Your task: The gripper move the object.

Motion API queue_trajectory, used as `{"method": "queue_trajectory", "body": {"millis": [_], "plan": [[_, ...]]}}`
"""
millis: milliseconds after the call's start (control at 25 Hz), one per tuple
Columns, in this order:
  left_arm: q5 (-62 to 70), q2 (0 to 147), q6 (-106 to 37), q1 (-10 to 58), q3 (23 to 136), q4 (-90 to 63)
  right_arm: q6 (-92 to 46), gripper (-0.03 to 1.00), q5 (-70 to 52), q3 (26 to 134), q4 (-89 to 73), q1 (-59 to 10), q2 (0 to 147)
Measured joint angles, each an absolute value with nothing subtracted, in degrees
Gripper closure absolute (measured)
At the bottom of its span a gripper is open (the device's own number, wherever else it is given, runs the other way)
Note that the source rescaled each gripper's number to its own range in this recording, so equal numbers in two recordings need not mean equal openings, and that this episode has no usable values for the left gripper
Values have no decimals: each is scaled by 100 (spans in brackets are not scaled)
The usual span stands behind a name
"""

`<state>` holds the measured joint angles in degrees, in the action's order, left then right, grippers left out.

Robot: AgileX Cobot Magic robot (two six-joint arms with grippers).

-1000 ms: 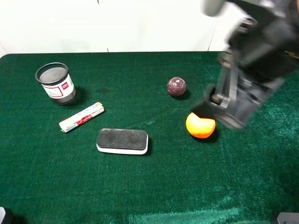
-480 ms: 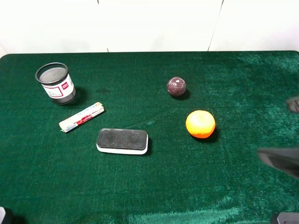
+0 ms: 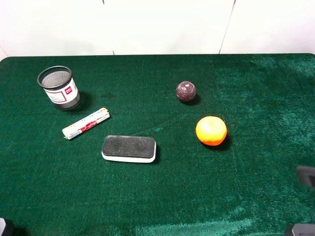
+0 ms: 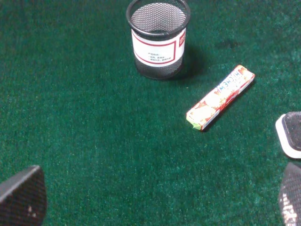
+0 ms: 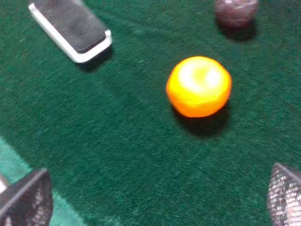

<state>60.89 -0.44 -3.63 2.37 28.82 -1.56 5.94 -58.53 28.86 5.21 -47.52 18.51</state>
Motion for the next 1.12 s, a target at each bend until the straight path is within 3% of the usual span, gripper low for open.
{"method": "queue_trajectory", "body": {"millis": [400,1120], "plan": [[6089,-44,-363,237,2882,-156,-765,-3,-5853,2880,-401,-2201,1804],[6089,-44,-363,237,2882,-156,-877,-3,-5857,2880,-450,-510,342]]}}
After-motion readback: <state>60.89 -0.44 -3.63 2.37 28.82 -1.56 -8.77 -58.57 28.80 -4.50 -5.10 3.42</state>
